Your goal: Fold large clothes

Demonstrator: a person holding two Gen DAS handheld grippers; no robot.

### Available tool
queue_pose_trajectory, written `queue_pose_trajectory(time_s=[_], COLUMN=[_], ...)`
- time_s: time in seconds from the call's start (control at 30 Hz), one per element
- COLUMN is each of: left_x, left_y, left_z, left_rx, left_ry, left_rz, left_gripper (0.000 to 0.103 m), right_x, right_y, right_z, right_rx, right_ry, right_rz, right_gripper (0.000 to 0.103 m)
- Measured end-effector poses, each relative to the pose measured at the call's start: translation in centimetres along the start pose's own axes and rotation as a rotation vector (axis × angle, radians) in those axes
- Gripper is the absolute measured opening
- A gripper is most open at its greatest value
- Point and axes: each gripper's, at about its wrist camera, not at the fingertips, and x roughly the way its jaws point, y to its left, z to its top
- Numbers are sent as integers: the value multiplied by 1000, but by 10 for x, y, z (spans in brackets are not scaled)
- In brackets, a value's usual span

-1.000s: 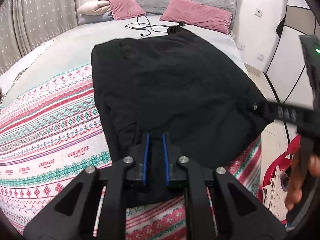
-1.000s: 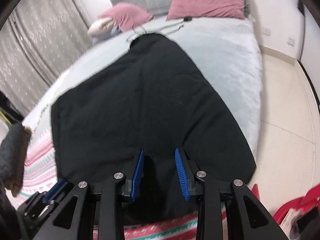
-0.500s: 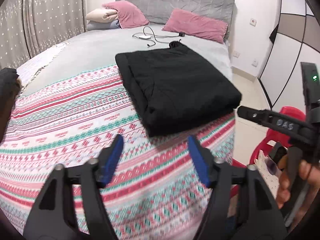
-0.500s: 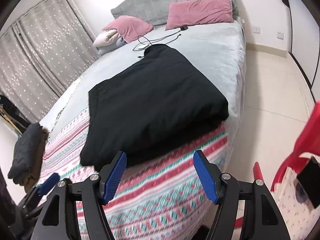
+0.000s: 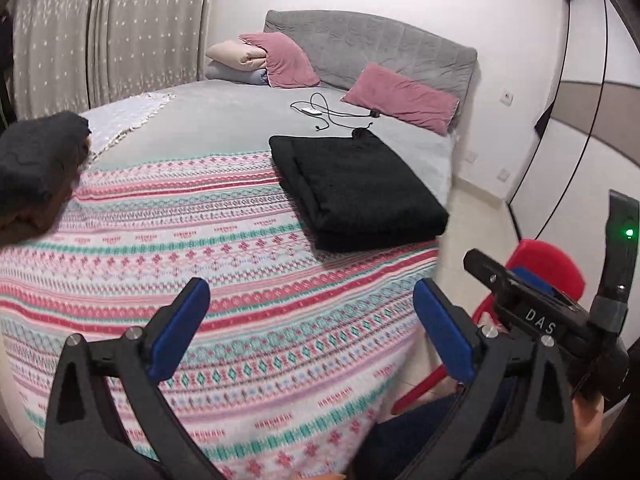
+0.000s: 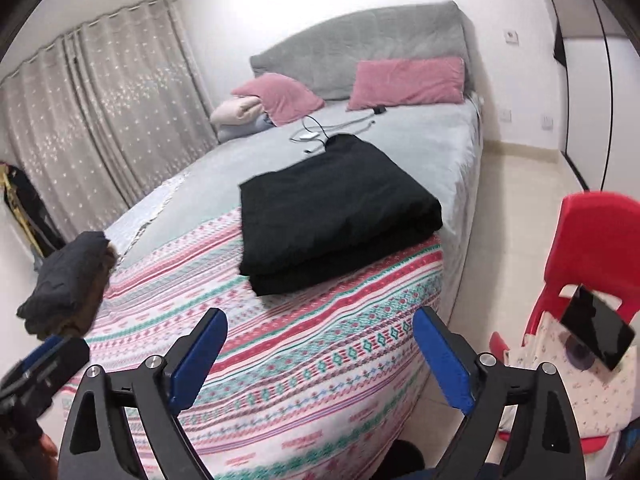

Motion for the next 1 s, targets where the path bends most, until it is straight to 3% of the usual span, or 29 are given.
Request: queue_pose_trajectory(time_s=[0.17,0.33,0.47,0.7,0.83,1.0], left_x=[-30,-42,-40,-14,0,14], left_y=[6,3,0,6,13,16], left_z=[-10,-11,-14,-18,-19,-23], left_rx=[-30,7,38,39,23,20], left_ry=[-73,-73,-63,-24,-26,-15], left_rz=[-33,-34,-28,50,114,128], left_gripper=[102,102,102,102,102,102], right_x=[-39,-68,-82,-62,-38,-13], right_y=[14,17,24,34,36,41], right_z=[-7,-9,-5,-10,-19,-26], right_rx=[-28,5,-11,-80,-95,-147], right_ry=[-55,-54,-91,-120,-109,-92], right_rz=[-32,-10,-62,-123,-113,-131], right_gripper=[103,103,103,103,103,103])
